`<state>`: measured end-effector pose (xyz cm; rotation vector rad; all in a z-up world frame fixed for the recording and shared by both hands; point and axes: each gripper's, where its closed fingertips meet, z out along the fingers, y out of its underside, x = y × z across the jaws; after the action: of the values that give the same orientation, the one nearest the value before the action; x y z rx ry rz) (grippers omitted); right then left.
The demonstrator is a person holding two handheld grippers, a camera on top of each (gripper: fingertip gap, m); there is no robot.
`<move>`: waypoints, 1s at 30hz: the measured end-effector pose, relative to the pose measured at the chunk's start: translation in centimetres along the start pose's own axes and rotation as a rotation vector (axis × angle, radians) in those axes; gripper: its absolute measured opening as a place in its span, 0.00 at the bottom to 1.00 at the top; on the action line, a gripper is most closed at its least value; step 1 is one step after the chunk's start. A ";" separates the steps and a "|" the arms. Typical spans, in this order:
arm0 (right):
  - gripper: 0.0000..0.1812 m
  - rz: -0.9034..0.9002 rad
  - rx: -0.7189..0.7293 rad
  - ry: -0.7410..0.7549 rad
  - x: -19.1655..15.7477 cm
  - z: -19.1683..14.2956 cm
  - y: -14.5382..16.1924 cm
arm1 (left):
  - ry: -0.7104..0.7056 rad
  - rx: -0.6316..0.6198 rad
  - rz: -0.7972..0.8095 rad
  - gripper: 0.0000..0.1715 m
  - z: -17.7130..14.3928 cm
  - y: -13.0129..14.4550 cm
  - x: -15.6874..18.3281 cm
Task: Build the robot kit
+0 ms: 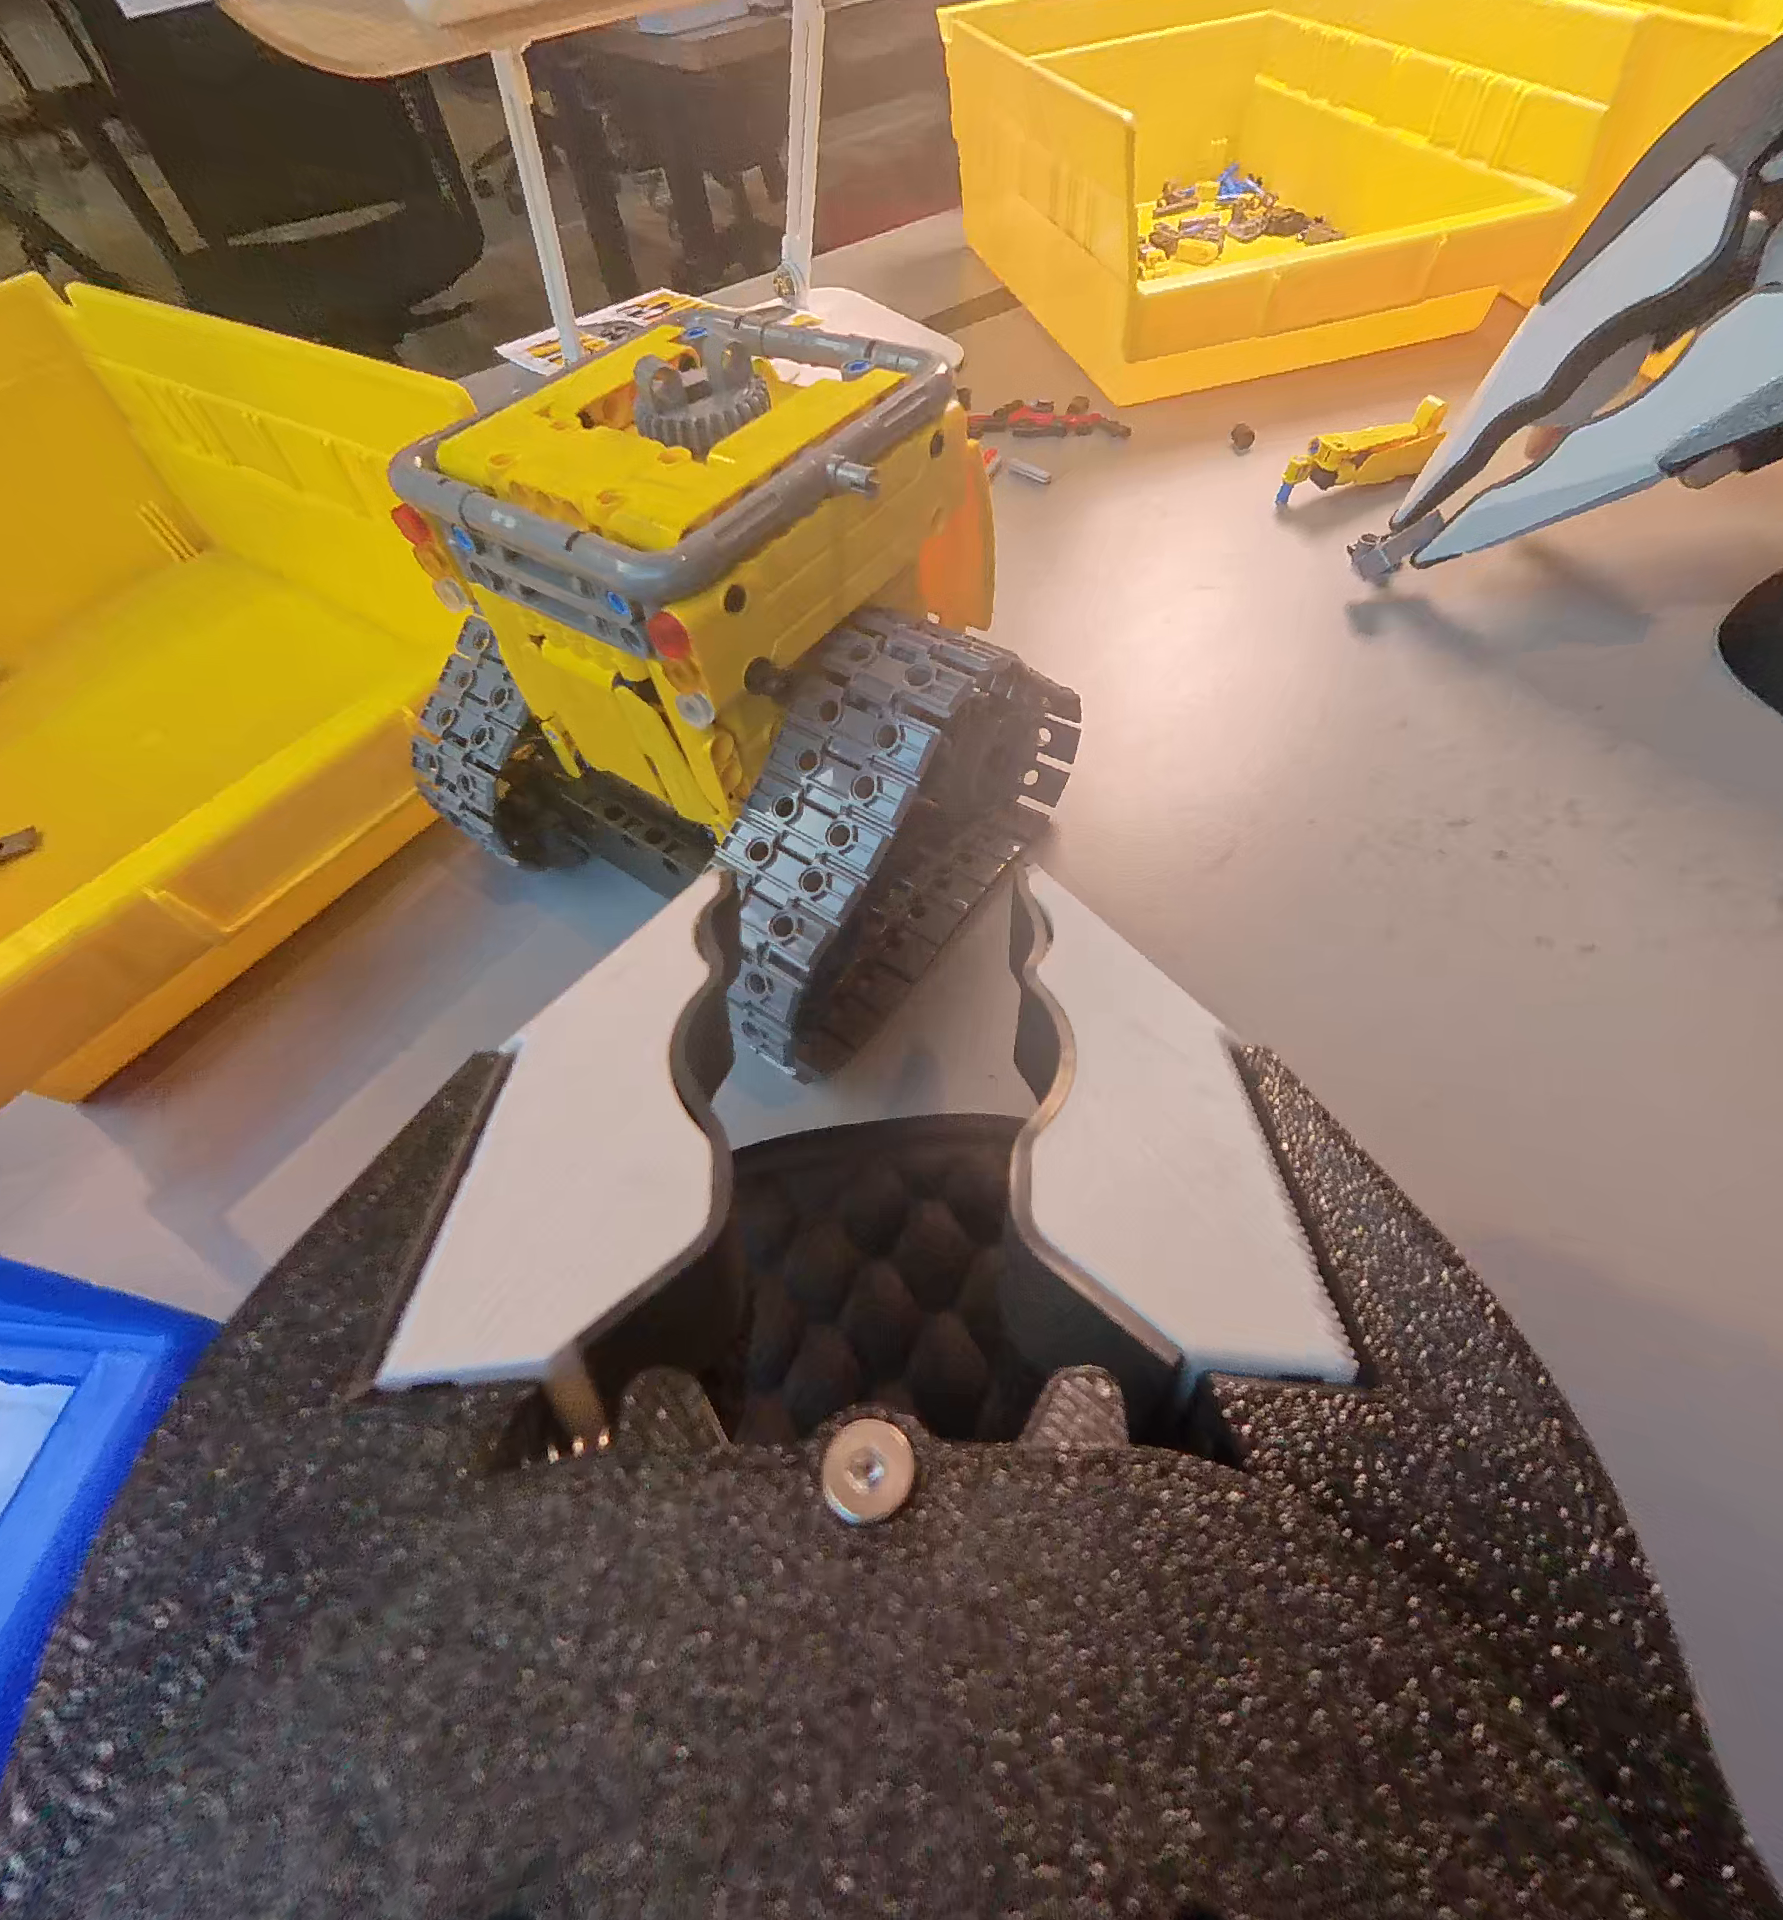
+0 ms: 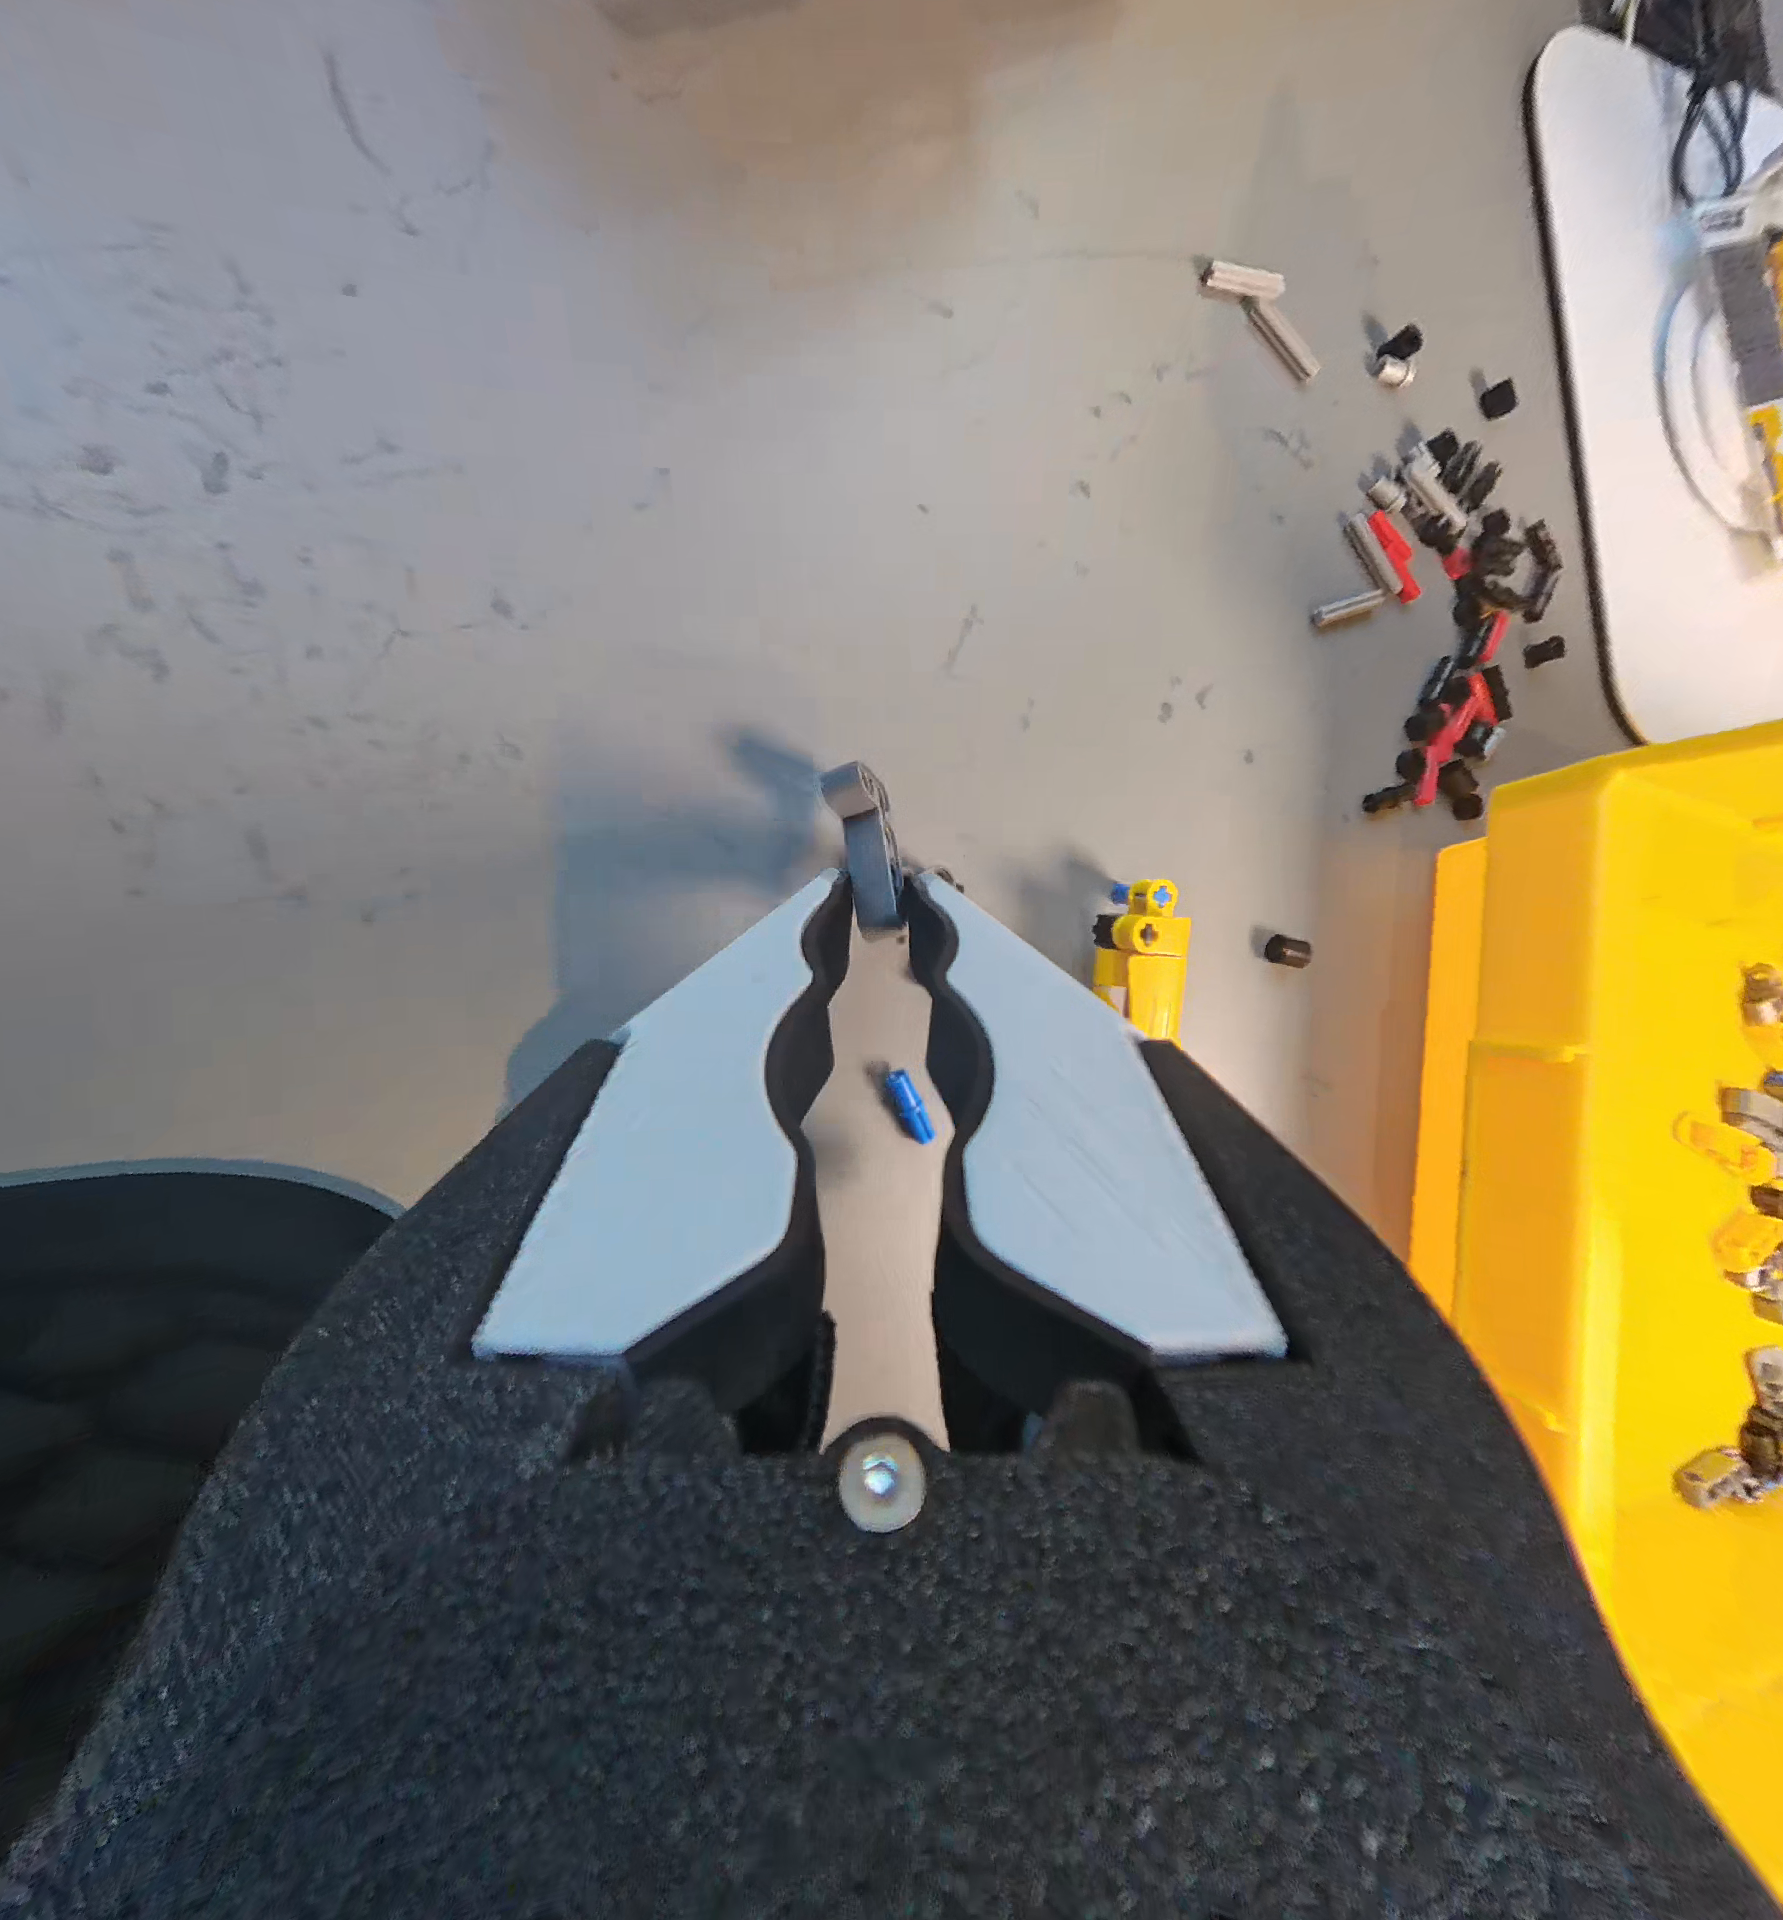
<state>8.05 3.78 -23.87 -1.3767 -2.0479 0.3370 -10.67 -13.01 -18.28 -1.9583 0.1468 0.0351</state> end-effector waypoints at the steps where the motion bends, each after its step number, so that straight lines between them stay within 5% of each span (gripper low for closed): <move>1: 0.06 -0.033 0.026 0.020 0.0 -0.3 -0.4 | 0.000 0.003 0.011 0.30 0.0 -0.1 0.1; 5: 0.06 -0.112 0.170 -0.046 -2.5 -1.4 -3.2 | 0.073 0.014 0.023 0.29 -0.3 -0.7 1.2; 9: 0.06 -0.071 0.274 -0.259 -6.7 -1.1 -5.9 | 0.325 0.021 0.016 0.27 0.3 -1.8 5.1; 15: 0.04 -0.017 0.264 -0.473 -10.3 0.5 -8.1 | 0.672 -0.215 0.284 0.26 2.4 0.9 12.7; 23: 0.03 -0.024 0.237 -0.426 -9.5 1.4 -8.0 | 0.771 -0.375 0.417 0.21 5.5 3.4 14.1; 30: 0.08 0.019 0.277 -0.416 -9.0 0.7 -7.6 | 0.754 -0.361 0.371 0.19 6.0 3.0 13.6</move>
<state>4.25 -7.36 -23.57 -1.2293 -2.2071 0.9451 2.73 -9.82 -24.65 -2.1855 1.0575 -0.4663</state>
